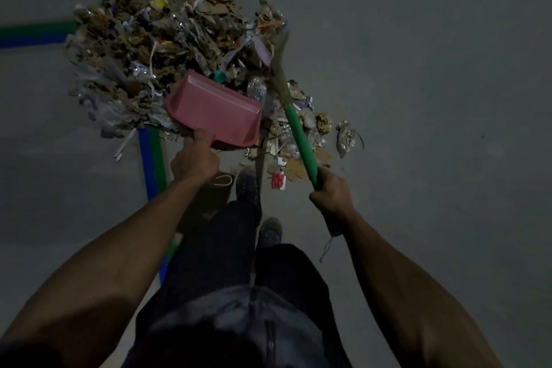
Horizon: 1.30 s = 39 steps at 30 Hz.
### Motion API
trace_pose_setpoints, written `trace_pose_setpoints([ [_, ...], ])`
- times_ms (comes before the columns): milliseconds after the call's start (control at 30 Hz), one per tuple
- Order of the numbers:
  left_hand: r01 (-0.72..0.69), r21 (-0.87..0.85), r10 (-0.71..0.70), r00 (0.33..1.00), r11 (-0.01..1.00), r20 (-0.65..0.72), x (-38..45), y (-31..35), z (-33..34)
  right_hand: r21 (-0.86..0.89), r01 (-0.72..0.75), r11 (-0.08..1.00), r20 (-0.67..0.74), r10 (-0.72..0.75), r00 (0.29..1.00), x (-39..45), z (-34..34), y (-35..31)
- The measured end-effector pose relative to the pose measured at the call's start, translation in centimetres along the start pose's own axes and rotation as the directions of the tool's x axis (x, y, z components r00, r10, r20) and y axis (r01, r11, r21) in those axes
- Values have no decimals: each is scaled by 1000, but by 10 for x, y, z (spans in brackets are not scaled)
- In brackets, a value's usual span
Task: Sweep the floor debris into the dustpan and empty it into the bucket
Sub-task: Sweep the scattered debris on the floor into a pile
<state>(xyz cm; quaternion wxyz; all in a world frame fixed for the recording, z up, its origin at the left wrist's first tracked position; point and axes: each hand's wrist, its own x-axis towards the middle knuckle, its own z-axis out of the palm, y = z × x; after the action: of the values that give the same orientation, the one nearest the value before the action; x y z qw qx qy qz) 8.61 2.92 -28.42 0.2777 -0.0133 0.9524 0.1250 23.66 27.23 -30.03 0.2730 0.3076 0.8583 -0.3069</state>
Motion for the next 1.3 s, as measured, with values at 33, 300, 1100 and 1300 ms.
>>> trace_pose_setpoints([
  [33,7,-3,-7,1000,1000,-6,-13,-1,0,28,-16,999,-26,16,1000,-16,1,8],
  [300,65,11,-65,998,998,-6,-95,-6,1,318,-268,909,-134,323,937,-117,11,85],
  [1100,140,57,-141,990,989,10,-123,-77,35,19,-99,995,88,97,991,-26,98,16],
  [1300,117,46,-118,993,992,25,-142,-92,29,53,-48,997,-21,49,999,-84,97,19],
])
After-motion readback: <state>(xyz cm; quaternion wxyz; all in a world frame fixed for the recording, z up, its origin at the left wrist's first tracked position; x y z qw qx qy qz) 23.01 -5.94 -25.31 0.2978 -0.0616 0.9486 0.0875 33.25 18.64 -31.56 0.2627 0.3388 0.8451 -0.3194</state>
